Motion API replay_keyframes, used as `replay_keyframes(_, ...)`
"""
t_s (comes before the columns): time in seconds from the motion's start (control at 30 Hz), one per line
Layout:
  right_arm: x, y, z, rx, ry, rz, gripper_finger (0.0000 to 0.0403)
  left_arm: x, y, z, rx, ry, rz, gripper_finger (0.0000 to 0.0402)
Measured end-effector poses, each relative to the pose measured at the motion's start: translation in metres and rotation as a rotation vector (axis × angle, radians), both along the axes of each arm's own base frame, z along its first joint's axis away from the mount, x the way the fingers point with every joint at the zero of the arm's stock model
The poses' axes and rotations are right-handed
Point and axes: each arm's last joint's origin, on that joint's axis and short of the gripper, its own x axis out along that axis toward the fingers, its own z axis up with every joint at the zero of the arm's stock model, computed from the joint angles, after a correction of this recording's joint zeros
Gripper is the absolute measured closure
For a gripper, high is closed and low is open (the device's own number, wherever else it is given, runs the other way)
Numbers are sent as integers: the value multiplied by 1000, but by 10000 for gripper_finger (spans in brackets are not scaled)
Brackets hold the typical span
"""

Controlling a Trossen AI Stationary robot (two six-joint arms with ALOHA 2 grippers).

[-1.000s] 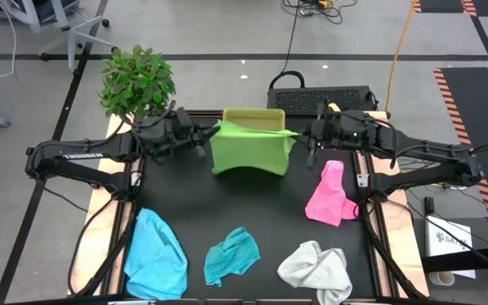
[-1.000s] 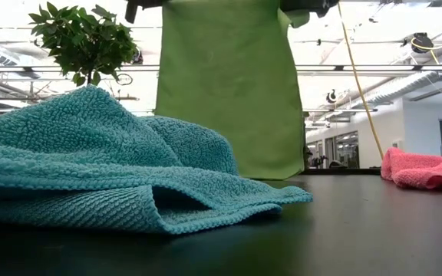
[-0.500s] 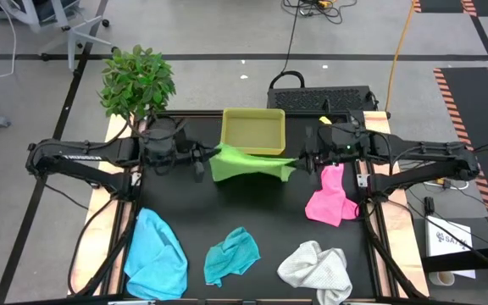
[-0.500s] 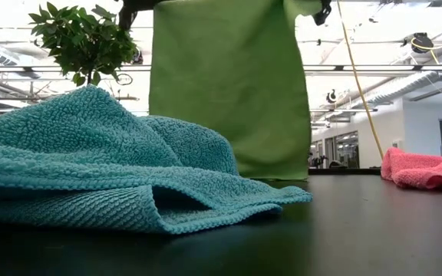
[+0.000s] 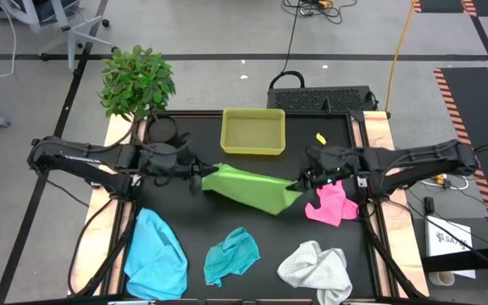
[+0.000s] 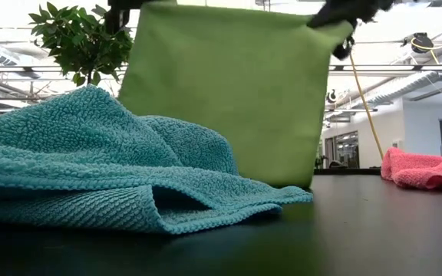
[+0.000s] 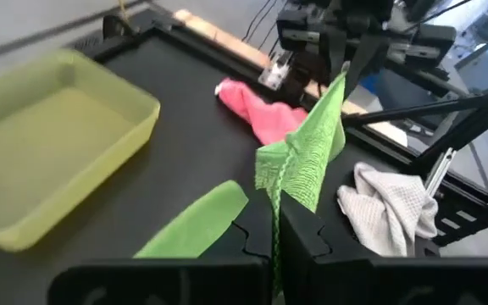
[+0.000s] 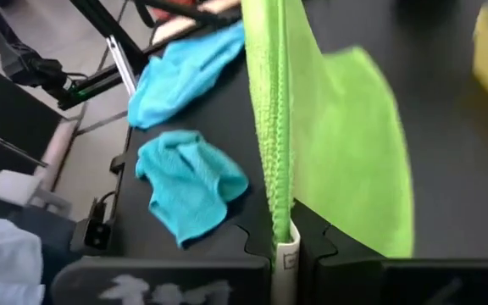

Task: Fold microfiber towels
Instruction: Fold the green microfiber cloth

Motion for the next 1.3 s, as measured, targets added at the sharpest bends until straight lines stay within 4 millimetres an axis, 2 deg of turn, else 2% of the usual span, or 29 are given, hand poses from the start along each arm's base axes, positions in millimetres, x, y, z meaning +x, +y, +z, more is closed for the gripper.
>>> replay_keyframes(0.23,-1,12,-38,137,-58,-13,403,22,-12,-37,-67,198,8,395)
replay_keyframes(0.33,-4,15,-54,189,-79,-24,403,30,-13,-46,-94,230,15,398)
replay_keyframes(0.6,-8,19,-93,249,-10,-12,403,33,-24,-48,-271,219,-2,398)
replay_keyframes(0.8,-7,19,-105,253,-17,9,403,29,-44,-45,-421,219,-13,399)
replay_keyframes(0.97,0,21,-108,248,-58,44,403,23,-60,-47,-510,241,14,399)
replay_keyframes(1.1,5,20,-115,210,-55,56,403,18,-62,-51,-470,264,111,400)
replay_keyframes(1.3,14,5,-128,142,-35,15,403,13,-54,-64,-354,345,262,400)
